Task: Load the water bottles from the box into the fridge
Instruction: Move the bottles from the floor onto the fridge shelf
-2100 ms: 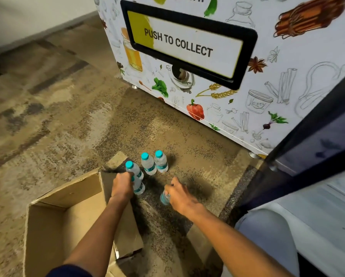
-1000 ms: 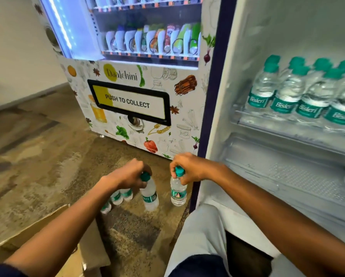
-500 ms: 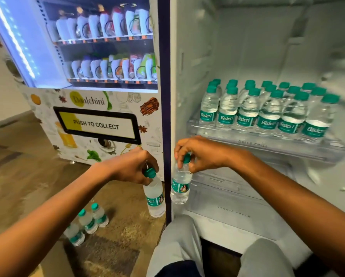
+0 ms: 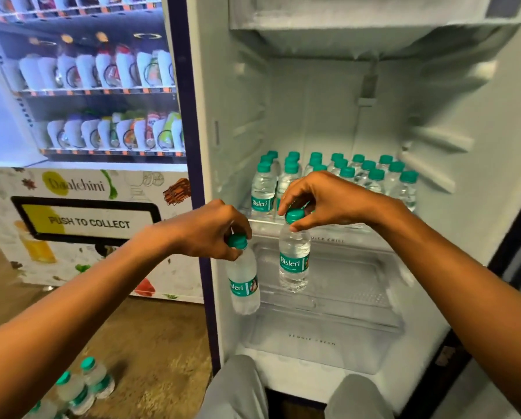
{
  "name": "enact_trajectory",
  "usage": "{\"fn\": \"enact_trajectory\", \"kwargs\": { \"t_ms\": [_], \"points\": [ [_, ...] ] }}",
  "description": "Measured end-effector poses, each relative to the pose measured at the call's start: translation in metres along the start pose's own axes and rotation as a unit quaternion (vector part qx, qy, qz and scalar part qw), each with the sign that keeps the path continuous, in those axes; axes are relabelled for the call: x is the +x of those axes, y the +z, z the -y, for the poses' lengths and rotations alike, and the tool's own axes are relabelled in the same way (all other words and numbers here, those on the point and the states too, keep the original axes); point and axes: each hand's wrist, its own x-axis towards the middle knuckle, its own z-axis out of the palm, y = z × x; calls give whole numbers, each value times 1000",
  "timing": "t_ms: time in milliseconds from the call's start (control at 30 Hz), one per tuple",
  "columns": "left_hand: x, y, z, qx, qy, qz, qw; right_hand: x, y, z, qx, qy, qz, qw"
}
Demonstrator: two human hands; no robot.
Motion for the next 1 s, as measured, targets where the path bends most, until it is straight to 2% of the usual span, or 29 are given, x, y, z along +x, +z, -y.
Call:
{"fn": "enact_trajectory", "kwargs": {
  "t_ms": [233,600,1000],
  "points": [
    [38,-54,-32,10,72,-70,995,-13,-63,-10,39,30,-63,997],
    [93,-141,-55,50,128,-200,970,-5,-151,-5,-19,7,-186,982],
    [168,-168,-49,57,64,-319,944,38,-182,-34,-103,-7,-320,942]
  ]
}}
